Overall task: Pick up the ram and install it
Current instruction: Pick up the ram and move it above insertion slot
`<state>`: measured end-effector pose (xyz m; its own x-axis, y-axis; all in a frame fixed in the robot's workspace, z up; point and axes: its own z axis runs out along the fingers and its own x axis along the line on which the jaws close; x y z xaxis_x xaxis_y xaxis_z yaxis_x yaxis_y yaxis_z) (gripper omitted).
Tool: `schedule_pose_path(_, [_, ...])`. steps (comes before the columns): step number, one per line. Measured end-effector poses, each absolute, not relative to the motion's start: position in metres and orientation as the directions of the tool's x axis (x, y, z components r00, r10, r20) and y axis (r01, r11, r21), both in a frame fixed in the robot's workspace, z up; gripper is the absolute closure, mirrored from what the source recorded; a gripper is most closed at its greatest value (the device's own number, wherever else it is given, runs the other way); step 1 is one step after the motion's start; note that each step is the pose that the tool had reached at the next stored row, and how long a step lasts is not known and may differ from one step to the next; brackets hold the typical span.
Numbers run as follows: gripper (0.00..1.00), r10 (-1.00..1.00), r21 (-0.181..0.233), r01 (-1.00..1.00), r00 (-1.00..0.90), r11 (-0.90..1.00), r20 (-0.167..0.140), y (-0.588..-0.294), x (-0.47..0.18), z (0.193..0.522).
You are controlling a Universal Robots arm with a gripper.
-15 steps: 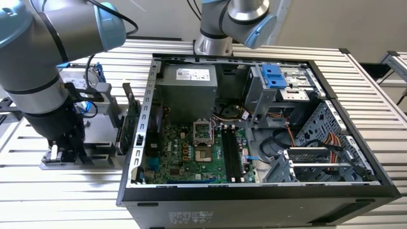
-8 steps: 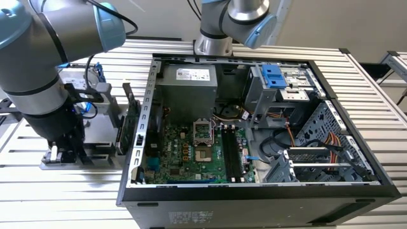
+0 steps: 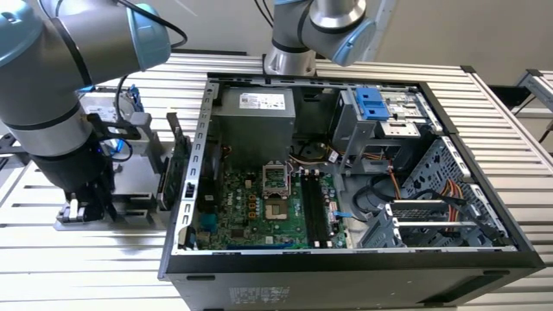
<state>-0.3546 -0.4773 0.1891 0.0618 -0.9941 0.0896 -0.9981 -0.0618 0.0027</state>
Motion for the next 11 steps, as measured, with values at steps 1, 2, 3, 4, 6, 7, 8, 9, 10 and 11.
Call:
schedule_pose_path(1, [1.0,-0.994,0.003,-0.998,0.062,-0.062,0.09,-0.4773,-0.3546,0.1891])
schedule_pose_path(2, [1.0,-0.994,0.003,-0.998,0.062,-0.062,0.09,-0.4773,-0.3546,0.1891])
schedule_pose_path(3, [1.0,-0.994,0.003,-0.998,0.062,-0.062,0.09,-0.4773,-0.3546,0.1891])
schedule_pose_path(4, [1.0,-0.994,0.003,-0.998,0.062,-0.062,0.09,-0.4774,-0.3546,0.1891])
schedule_pose_path(6, [1.0,-0.994,0.003,-0.998,0.062,-0.062,0.09,-0.4775,-0.3546,0.1891])
schedule_pose_path(7, [1.0,-0.994,0.003,-0.998,0.062,-0.062,0.09,-0.4775,-0.3545,0.1891])
schedule_pose_path(8, [1.0,-0.994,0.003,-0.998,0.062,-0.062,0.09,-0.4776,-0.3546,0.1891])
schedule_pose_path(9, [1.0,-0.994,0.003,-0.998,0.062,-0.062,0.09,-0.4776,-0.3546,0.1891])
schedule_pose_path(10, [1.0,-0.994,0.003,-0.998,0.062,-0.062,0.09,-0.478,-0.3546,0.1891])
schedule_pose_path(11, [1.0,-0.994,0.003,-0.998,0.062,-0.062,0.09,-0.4784,-0.3546,0.1891])
